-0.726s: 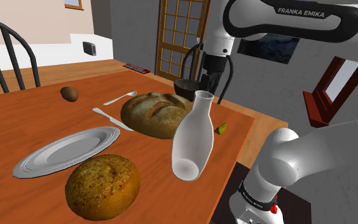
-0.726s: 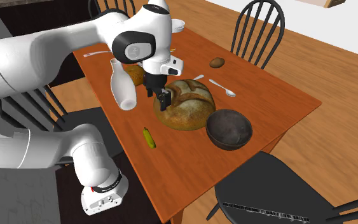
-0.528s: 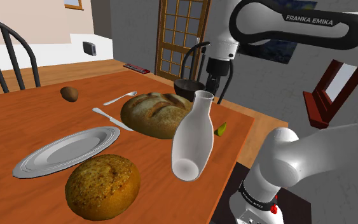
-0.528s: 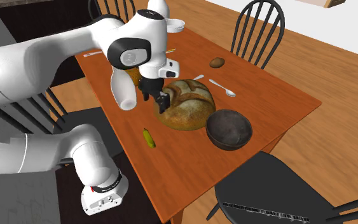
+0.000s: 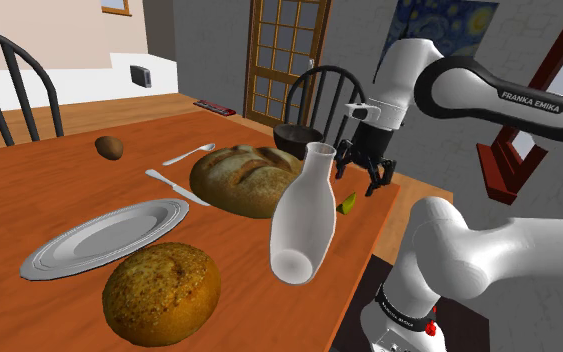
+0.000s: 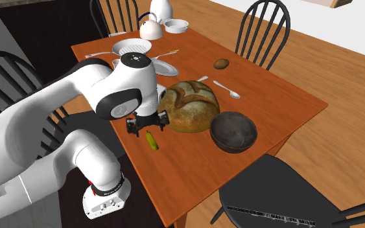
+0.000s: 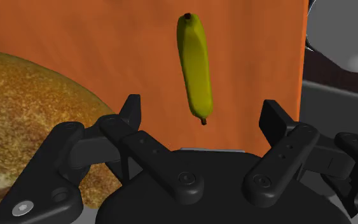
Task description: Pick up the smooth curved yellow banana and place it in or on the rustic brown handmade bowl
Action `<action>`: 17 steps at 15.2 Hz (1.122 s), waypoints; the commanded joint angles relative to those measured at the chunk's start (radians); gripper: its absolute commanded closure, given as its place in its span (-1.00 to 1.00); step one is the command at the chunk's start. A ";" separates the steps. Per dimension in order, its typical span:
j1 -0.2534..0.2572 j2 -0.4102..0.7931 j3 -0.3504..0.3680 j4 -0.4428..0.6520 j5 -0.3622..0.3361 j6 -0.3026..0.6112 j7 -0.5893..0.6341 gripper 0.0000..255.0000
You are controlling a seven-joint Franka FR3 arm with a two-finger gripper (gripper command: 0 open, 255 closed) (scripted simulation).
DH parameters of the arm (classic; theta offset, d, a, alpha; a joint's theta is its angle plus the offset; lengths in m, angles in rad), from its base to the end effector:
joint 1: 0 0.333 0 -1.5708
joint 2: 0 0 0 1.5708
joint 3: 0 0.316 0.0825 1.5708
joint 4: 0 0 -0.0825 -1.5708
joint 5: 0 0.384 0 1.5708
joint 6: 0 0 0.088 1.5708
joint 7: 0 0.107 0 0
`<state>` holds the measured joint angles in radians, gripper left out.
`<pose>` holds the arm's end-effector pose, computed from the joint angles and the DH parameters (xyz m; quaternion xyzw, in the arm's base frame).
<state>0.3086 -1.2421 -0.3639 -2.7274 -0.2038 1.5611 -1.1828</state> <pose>0.2152 -0.0465 0.5074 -0.7778 -0.6241 -0.0563 0.0489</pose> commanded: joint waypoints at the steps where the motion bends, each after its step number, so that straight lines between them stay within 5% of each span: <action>1: 0.048 -0.053 -0.092 -0.034 -0.078 0.004 -0.201 -1.00; 8: 0.025 -0.074 -0.127 -0.142 -0.114 0.087 -0.200 -1.00; 16: 0.025 -0.074 -0.127 -0.142 -0.114 0.087 -0.200 -1.00; 17: 0.025 -0.074 -0.127 -0.142 -0.114 0.087 -0.200 1.00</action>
<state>0.3335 -1.3157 -0.4908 -2.8691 -0.3177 1.6481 -1.3825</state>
